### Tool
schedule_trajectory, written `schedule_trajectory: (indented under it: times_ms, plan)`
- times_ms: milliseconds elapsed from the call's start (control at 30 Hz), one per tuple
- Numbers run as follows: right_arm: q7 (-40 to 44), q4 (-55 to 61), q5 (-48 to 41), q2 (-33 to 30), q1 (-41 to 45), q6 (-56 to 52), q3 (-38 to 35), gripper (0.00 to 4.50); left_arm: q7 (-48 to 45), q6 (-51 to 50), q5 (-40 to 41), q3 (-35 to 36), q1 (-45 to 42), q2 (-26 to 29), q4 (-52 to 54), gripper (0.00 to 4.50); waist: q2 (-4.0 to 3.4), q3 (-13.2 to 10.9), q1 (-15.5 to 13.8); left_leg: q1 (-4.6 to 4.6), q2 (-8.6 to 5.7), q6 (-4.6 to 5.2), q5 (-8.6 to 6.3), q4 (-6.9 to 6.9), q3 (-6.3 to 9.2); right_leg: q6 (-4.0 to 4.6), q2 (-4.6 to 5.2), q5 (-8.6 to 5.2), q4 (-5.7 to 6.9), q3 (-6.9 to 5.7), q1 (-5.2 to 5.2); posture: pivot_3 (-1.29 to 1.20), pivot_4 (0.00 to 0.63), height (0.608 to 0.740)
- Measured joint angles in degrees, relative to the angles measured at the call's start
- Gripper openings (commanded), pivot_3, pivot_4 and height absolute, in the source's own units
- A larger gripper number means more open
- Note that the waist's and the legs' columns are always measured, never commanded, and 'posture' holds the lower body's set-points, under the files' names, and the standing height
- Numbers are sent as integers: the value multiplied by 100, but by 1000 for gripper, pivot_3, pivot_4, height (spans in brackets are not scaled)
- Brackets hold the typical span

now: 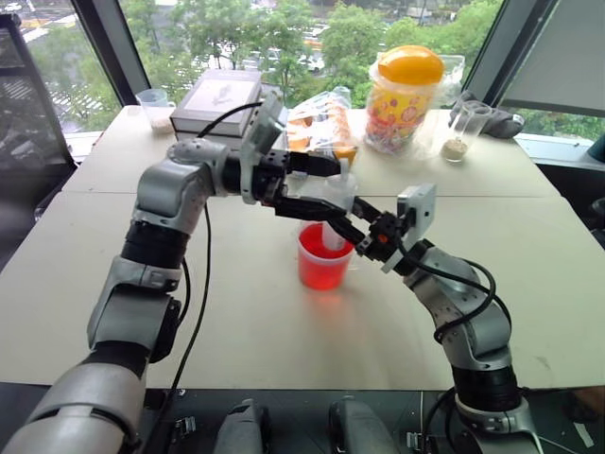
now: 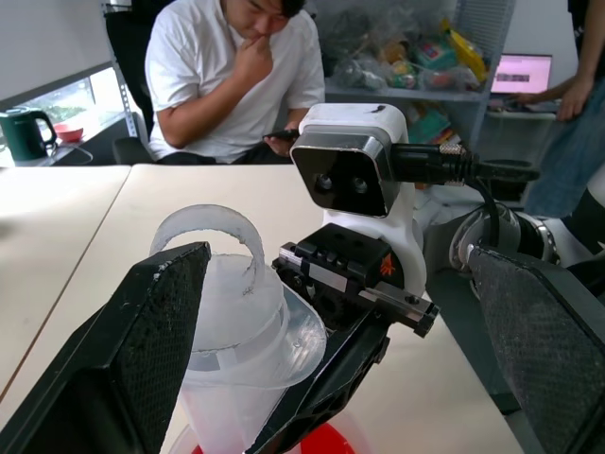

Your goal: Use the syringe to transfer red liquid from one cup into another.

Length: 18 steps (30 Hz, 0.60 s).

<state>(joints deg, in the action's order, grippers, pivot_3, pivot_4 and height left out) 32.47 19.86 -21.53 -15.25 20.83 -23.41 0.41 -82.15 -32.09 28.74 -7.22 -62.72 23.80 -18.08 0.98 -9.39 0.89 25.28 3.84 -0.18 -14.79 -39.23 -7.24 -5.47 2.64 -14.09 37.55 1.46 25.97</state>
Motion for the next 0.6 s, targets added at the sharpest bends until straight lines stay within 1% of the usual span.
schedule_trajectory:
  times_ms: [67,100,133,167,200,267,300,333,600]
  plan:
    - [-1,0,0,-2,0,0,9,1418,6,1,-5,-2,-41,-55,-56,3394,0,0,-3,0,0,0,0,0,1,0,0,0,0,0,0,0,150,740]
    - [-1,0,-1,-1,1,0,38,1418,11,1,-7,-2,-66,-111,-114,2793,0,0,-2,0,0,0,0,0,1,0,0,0,0,0,0,0,150,740]
    - [0,0,-1,-3,1,0,45,1418,15,2,-8,-1,-69,-134,-132,2464,0,0,1,0,0,0,0,0,0,0,0,0,-1,0,0,0,150,740]
    - [6,0,-1,-12,1,0,55,1418,25,2,-10,4,-72,-138,-159,1892,0,0,7,0,0,0,0,0,1,0,0,0,-1,0,0,0,150,740]
    - [26,0,-2,-28,1,0,79,1418,56,1,-24,13,-74,-137,-188,1559,0,0,10,0,0,0,0,0,1,0,0,0,-1,0,0,0,150,740]
    - [57,0,-3,-64,1,0,128,1418,114,2,-68,25,-74,-132,-228,493,0,0,6,0,0,0,0,0,2,0,-1,0,-1,0,0,0,150,740]
    - [71,4,-5,-69,1,0,143,1418,129,2,-80,36,-75,-130,-241,80,0,0,6,0,0,0,0,0,2,0,-1,0,-1,0,0,0,150,740]
    - [64,6,-5,-65,0,-1,147,1418,132,-1,-90,68,-76,-129,-259,13,0,0,6,0,0,0,0,0,2,0,-1,0,-1,0,0,0,150,740]
    - [17,6,-76,-95,110,-149,102,1418,116,122,-194,116,-211,-171,-468,13,0,0,-6,1,0,0,0,0,2,0,0,0,-3,0,-1,0,150,740]
